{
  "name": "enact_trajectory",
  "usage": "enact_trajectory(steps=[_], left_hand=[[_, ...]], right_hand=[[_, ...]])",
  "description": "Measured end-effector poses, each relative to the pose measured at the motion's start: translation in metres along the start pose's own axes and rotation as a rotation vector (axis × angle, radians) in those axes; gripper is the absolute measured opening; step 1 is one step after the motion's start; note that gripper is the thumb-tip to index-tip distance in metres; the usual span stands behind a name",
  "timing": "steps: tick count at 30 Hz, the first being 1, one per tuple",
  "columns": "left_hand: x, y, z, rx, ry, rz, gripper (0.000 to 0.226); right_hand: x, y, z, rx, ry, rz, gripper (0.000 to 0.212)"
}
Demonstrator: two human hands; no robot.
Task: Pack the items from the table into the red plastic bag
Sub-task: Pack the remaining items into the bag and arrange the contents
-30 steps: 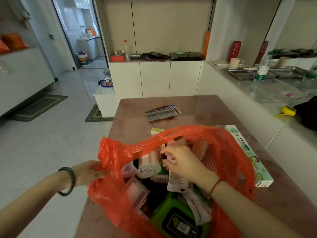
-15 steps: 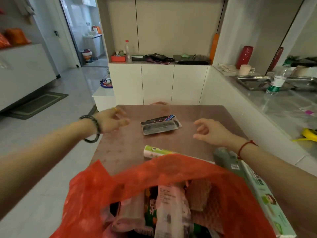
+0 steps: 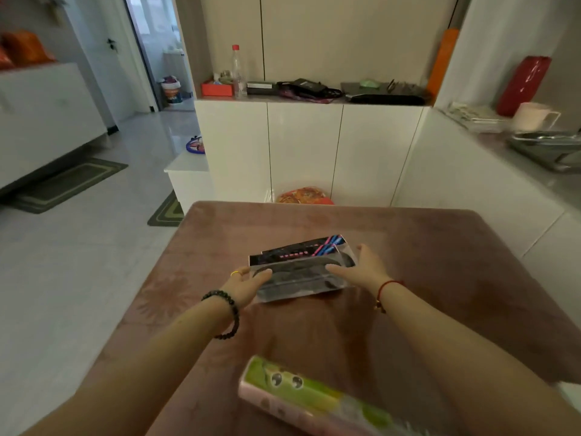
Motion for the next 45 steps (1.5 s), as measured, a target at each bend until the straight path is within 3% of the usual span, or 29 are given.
enact_trajectory(steps=[5,7,11,15,17,19,21,22,25,27,29,30,32,35,37,39,42,45], left_hand=[[0.014,-0.038,0.037,0.153,0.111,-0.190,0.054],[0.025,-0.052,0.036,0.220,0.192,-0.230,0.053],[0.038,-0.058,0.013,0.258,0.297,-0.239,0.062],[0.015,-0.045,-0.041,0.312,0.288,-0.326,0.078],[-0.011,-0.037,-0.084,0.352,0.185,-0.437,0.068],[-0.040,-0.028,-0.141,0.392,0.010,-0.541,0.038],[-0.059,-0.014,-0.197,0.423,-0.166,-0.631,0.024],[-0.063,-0.007,-0.223,0.428,-0.249,-0.649,0.029],[-0.044,0.017,-0.286,0.444,-0.374,-0.667,0.040],[-0.020,0.034,-0.319,0.457,-0.412,-0.710,0.041],[0.005,0.051,-0.349,0.472,-0.463,-0.767,0.045],[0.017,0.054,-0.364,0.503,-0.471,-0.769,0.047],[0.044,0.045,-0.388,0.583,-0.447,-0.686,0.044],[0.100,0.007,-0.400,0.630,-0.312,-0.402,0.024],[0.134,-0.017,-0.402,0.672,-0.256,-0.170,0.021],[0.164,-0.033,-0.401,0.735,-0.210,0.079,0.027],[0.197,-0.042,-0.389,0.725,-0.112,0.416,0.052],[0.184,-0.042,-0.373,0.566,-0.208,0.462,0.047]], right_hand=[[-0.002,-0.022,0.039,-0.090,0.035,-0.151,0.098],[-0.007,-0.032,0.039,-0.091,-0.019,0.070,0.092],[-0.018,-0.040,0.005,-0.067,-0.157,0.453,0.046],[0.030,-0.005,-0.061,-0.076,-0.100,0.787,0.020],[0.071,0.023,-0.104,-0.055,-0.015,0.998,0.014],[0.116,0.053,-0.155,-0.002,0.128,1.099,0.012],[0.154,0.081,-0.212,0.044,0.305,1.031,0.016],[0.168,0.091,-0.243,0.068,0.364,0.918,0.020],[0.177,0.095,-0.332,0.203,0.401,0.342,0.032],[0.175,0.083,-0.385,0.338,0.457,0.158,0.039],[0.153,0.070,-0.421,0.391,0.434,-0.069,0.079],[0.137,0.068,-0.430,0.337,0.411,-0.280,0.091],[0.114,0.071,-0.442,0.162,0.406,-0.606,0.088],[0.073,0.073,-0.444,0.048,0.292,-0.712,0.077],[0.050,0.081,-0.445,-0.001,0.212,-0.568,0.073],[0.045,0.096,-0.455,-0.090,0.193,-0.411,0.047],[0.056,0.121,-0.470,-0.207,0.192,-0.234,0.022],[0.056,0.132,-0.475,-0.294,0.171,0.099,0.022]])
Point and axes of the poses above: each hand's wrist, its own z-axis towards the middle knuckle, its own y-axis out of the back of the hand, x = y × z, the point moved 10 cm from there along z, towards the middle knuckle, and after that the axes turned 11 degrees about y, right-handed, at the moved point
